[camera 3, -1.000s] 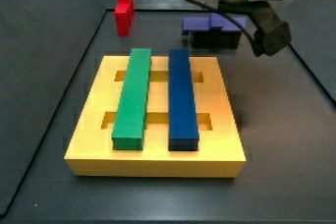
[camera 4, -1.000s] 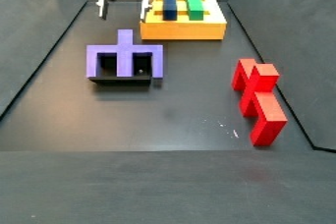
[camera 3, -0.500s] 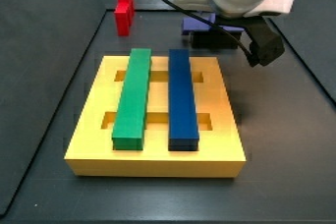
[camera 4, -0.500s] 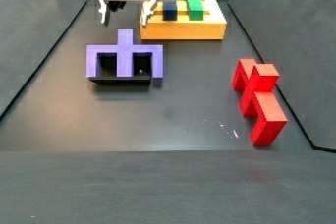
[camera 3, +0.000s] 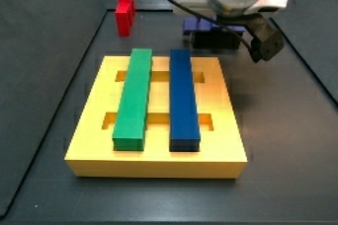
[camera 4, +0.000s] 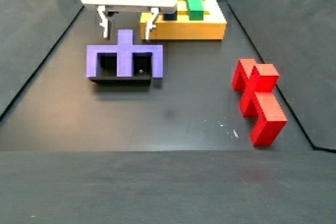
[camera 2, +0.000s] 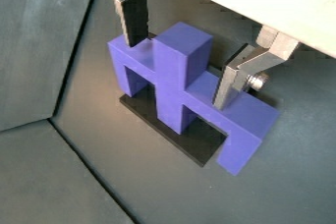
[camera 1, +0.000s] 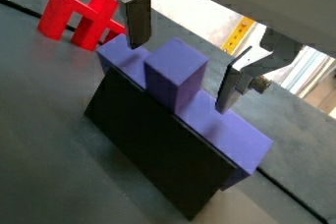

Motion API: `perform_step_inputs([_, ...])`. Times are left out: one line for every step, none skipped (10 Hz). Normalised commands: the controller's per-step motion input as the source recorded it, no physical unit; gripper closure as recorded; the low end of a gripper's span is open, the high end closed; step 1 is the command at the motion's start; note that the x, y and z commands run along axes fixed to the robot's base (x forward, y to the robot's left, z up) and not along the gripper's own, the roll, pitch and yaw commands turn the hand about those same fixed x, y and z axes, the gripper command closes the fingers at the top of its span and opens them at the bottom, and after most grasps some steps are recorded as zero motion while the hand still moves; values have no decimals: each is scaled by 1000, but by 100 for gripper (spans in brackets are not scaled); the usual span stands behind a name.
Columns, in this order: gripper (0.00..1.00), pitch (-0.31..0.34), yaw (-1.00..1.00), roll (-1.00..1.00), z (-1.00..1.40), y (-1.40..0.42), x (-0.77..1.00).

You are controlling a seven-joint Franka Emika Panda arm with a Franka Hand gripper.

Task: Pick up the purple object. Move up. Place the purple object on the fixture. Regrasp the purple object. Move to above the board. Insert the purple object.
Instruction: Regrasp the purple object.

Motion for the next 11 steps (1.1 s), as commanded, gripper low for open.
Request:
perform_step_inputs([0, 14, 31, 374, -203, -89, 0])
perform_step_inputs([0, 89, 0, 340, -114, -49, 86])
perform_step_inputs([0, 97, 0, 363, -129, -63, 51])
perform_step_inputs([0, 129, 0, 220, 0, -34, 151])
perform_step_inputs([0, 71, 0, 63, 0, 0, 94])
perform_step_inputs([0, 0, 0, 0, 0, 0, 0])
perform_step_inputs([100, 0, 0, 0, 0, 0, 0])
perform_step_inputs([100, 0, 0, 0, 0, 0, 0])
perform_step_inputs([100, 0, 0, 0, 0, 0, 0])
perform_step_inputs([100, 0, 0, 0, 0, 0, 0])
perform_step_inputs([100, 0, 0, 0, 0, 0, 0])
